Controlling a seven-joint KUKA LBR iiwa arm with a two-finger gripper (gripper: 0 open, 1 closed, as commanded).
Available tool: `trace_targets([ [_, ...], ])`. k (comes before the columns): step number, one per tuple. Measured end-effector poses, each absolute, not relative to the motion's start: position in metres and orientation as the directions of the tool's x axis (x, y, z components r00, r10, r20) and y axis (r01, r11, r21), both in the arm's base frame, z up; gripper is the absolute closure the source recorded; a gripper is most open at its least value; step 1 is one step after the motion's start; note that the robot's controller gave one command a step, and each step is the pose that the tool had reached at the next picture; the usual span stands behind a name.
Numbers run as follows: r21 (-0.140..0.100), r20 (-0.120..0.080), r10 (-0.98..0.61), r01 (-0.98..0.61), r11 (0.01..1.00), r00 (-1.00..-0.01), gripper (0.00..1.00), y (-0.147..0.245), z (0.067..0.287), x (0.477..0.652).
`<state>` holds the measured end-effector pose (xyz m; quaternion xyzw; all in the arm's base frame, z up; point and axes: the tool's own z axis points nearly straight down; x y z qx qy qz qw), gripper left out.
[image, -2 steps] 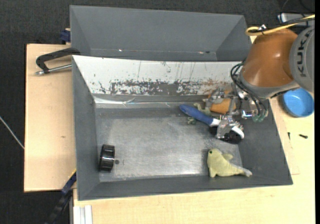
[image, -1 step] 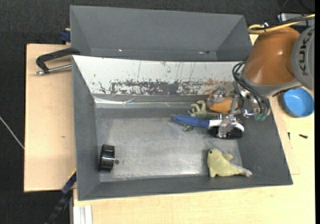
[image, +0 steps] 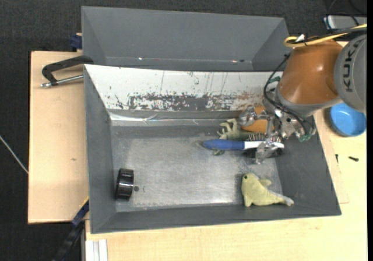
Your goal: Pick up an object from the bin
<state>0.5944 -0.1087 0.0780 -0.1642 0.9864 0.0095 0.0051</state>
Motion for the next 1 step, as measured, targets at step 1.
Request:
trace_targets([
  [1, 0.019, -0.010, -0.268, -0.268, 0.963, -0.963, 0.00, -0.1075, 0.0810, 0.5912],
])
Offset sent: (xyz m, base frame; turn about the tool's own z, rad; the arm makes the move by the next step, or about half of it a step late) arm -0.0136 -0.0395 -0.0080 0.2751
